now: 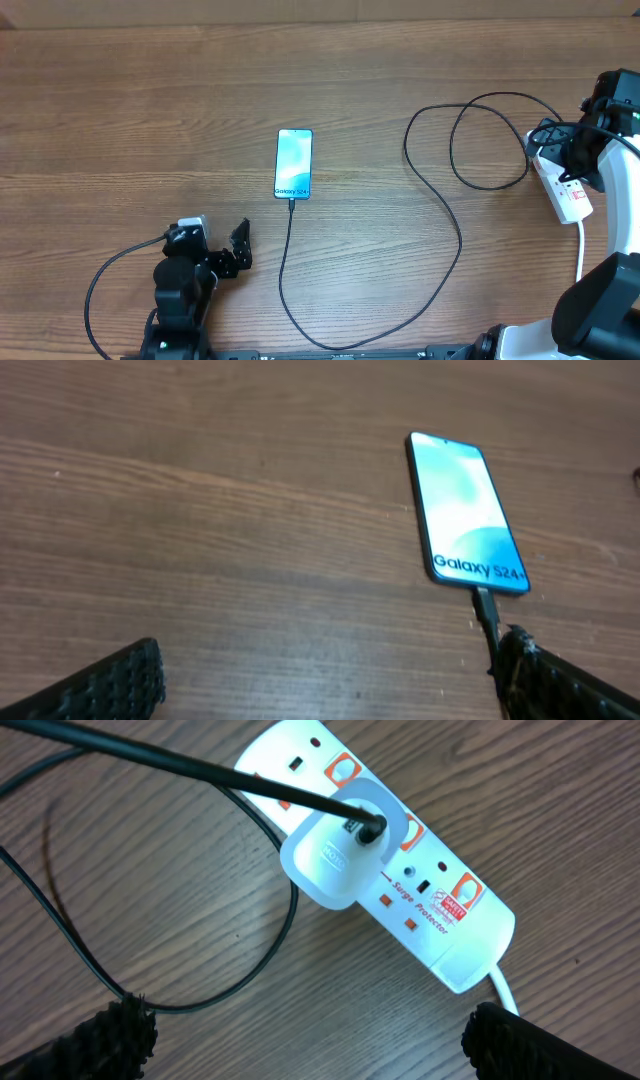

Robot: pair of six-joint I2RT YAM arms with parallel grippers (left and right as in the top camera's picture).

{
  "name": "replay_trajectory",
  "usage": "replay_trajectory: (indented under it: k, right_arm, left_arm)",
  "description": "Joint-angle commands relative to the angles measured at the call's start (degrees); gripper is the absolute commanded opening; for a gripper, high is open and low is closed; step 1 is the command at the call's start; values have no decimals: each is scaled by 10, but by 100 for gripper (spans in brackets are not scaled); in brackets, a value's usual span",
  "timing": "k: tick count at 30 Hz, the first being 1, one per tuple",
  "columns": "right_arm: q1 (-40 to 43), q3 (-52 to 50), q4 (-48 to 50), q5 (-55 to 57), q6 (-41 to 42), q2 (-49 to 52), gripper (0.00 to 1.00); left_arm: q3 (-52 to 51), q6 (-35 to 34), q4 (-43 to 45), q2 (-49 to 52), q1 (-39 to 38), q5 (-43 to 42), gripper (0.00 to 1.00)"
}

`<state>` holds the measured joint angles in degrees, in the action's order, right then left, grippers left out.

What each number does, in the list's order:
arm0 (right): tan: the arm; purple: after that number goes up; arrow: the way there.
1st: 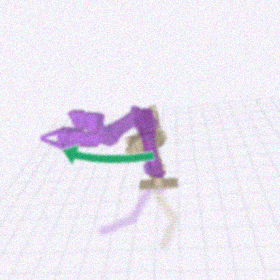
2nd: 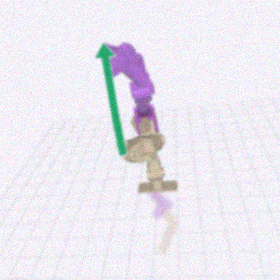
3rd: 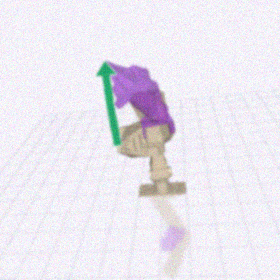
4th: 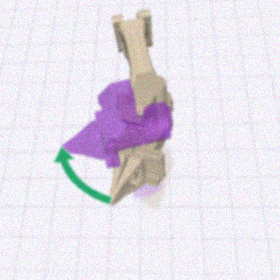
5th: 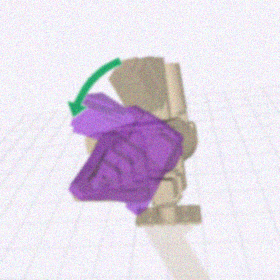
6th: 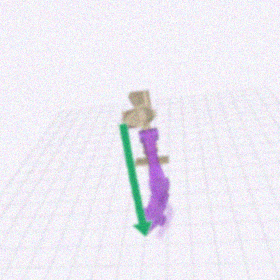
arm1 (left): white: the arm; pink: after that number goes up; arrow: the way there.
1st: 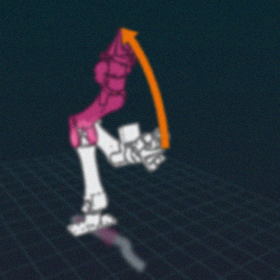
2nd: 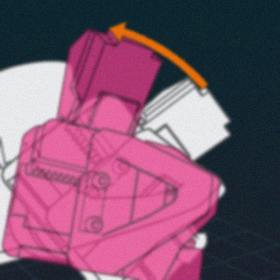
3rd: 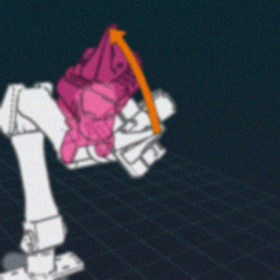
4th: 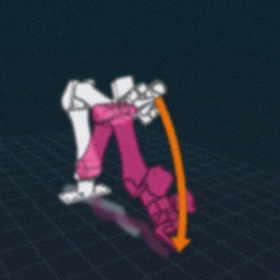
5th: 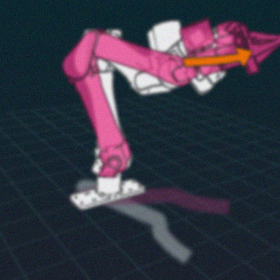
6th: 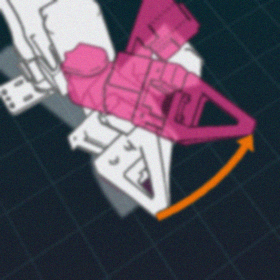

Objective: Plug charger to phone and switch on socket

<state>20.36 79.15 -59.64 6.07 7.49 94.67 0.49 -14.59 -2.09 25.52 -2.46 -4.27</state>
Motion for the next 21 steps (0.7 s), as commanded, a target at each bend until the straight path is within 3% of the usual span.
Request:
replay_trajectory:
  k: [1, 8, 21]
  right_arm:
    - [0, -3, 2, 5, 0, -2, 100]
    - [0, -3, 2, 5, 0, -2, 100]
    - [0, -3, 2, 5, 0, -2, 100]
  left_arm:
    - [-2, 16, -22, -100, 4, 2, 100]
    - [-2, 70, -23, -210, 4, 2, 100]
    - [-2, 134, -25, -254, 7, 17, 100]
